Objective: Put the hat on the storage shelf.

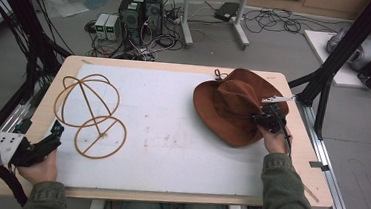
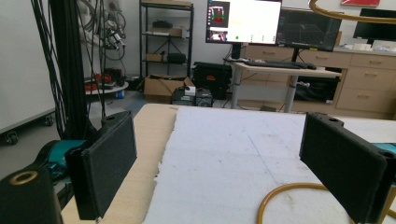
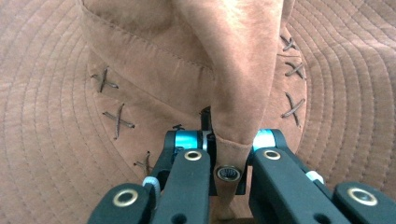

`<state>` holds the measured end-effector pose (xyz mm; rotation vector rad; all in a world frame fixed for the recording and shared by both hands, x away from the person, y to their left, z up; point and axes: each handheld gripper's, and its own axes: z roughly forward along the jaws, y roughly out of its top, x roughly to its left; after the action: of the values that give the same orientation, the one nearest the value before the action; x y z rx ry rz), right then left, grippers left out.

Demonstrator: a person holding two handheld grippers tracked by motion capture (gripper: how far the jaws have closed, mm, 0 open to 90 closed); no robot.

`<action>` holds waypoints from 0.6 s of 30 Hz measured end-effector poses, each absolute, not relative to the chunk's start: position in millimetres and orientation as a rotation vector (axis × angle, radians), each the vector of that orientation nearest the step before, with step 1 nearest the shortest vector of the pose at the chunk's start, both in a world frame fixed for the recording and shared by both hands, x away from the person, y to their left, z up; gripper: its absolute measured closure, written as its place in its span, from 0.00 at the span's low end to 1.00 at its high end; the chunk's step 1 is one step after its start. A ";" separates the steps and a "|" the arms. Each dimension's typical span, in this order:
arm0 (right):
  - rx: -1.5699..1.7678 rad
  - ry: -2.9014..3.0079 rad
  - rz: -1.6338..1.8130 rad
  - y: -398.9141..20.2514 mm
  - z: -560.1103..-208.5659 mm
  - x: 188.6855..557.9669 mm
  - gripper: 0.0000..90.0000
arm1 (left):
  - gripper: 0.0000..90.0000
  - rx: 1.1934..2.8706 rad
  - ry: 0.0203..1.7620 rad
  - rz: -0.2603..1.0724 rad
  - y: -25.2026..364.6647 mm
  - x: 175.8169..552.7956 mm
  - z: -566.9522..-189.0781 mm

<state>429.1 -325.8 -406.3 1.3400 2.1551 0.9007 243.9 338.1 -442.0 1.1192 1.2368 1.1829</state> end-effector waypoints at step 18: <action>1.395 1.956 1.130 -340.8 -380.0 406.4 1.00 | 0.14 1.135 1.230 1.155 336.9 244.4 -442.5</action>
<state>406.4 -340.8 -380.0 1.3951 1.9556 1.1299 244.4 336.9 -442.5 1.1350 1.2299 1.1548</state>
